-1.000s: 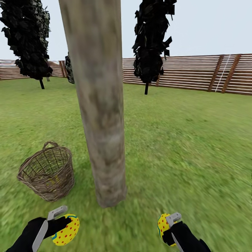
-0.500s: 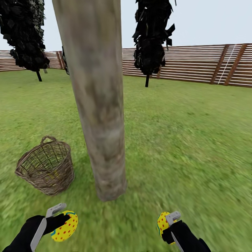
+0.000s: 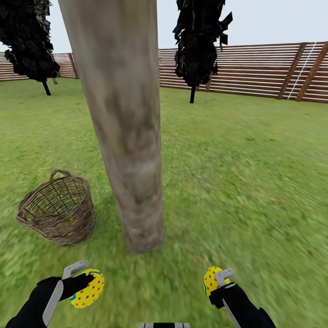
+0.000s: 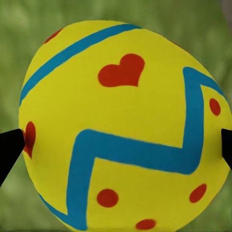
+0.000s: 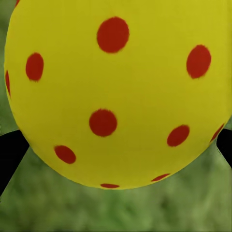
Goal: Take the three Easter eggs out of the wicker basket on the lawn in the garden, then place them on the lawn next to a single tree (choose any tree) so that all three eggs are next to the same tree and none are left in the basket.
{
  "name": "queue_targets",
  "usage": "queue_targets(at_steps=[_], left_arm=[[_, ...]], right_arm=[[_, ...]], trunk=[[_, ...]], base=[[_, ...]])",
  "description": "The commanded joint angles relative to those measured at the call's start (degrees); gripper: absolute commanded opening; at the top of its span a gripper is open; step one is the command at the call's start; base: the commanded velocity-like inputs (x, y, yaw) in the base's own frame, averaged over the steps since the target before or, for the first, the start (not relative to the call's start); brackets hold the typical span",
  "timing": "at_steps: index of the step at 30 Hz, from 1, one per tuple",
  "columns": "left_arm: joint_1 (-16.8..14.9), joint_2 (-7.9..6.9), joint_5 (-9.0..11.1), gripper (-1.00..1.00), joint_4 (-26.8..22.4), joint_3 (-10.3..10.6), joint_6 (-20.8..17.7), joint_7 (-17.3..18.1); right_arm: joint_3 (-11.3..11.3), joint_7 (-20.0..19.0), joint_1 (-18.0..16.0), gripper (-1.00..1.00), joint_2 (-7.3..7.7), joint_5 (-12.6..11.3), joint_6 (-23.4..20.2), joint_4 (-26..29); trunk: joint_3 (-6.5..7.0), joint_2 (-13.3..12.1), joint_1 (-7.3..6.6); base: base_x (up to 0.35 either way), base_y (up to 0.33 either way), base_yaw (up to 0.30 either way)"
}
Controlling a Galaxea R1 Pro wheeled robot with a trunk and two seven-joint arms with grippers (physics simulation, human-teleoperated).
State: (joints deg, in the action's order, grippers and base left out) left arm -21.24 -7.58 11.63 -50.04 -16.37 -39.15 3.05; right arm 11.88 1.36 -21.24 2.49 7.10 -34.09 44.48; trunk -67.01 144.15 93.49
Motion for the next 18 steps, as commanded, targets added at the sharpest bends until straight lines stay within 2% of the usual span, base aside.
queue_targets(at_steps=[1, 7, 9, 10, 16, 18], left_arm=[[0.0, 0.02, 0.0, -1.00, -0.1, -0.2, -0.3, 0.3], [0.0, 0.02, 0.0, -1.00, -0.1, -0.2, -0.3, 0.3], [0.0, 0.02, 0.0, -1.00, -0.1, -0.2, -0.3, 0.3], [0.0, 0.02, 0.0, -1.00, -0.2, -0.2, -0.3, 0.3], [0.0, -0.11, 0.0, -1.00, -0.4, -0.2, -0.3, 0.3], [0.0, -0.27, 0.2, -1.00, -0.4, -0.2, -0.3, 0.4]], right_arm=[[0.3, 0.1, 0.0, -1.00, 0.06, 0.3, -0.4, 0.1], [0.3, 0.2, 0.0, -1.00, 0.05, 0.5, -0.5, 1.6], [0.4, 0.1, 0.0, -1.00, -0.23, 4.6, -0.5, 2.4], [0.4, 0.1, 0.0, -1.00, -0.29, 5.3, -0.5, 2.3], [0.4, 0.0, 0.0, -1.00, -0.29, 5.7, -0.3, 2.2], [0.4, 0.1, 0.0, -1.00, -0.34, 5.5, 0.9, 2.2]], trunk=[[-0.28, 0.0, 0.01], [-1.61, 0.1, 0.17], [-2.05, 0.1, 0.22], [-2.27, 0.2, 0.24], [-3.60, 0.2, 0.40], [-4.04, 0.3, 0.45]], base=[[0.000, 0.000, 0.000], [0.000, 0.000, 0.000], [0.000, 0.000, 0.000], [0.000, 0.000, 0.000], [0.000, 0.000, 0.000], [0.000, 0.000, 0.000]])
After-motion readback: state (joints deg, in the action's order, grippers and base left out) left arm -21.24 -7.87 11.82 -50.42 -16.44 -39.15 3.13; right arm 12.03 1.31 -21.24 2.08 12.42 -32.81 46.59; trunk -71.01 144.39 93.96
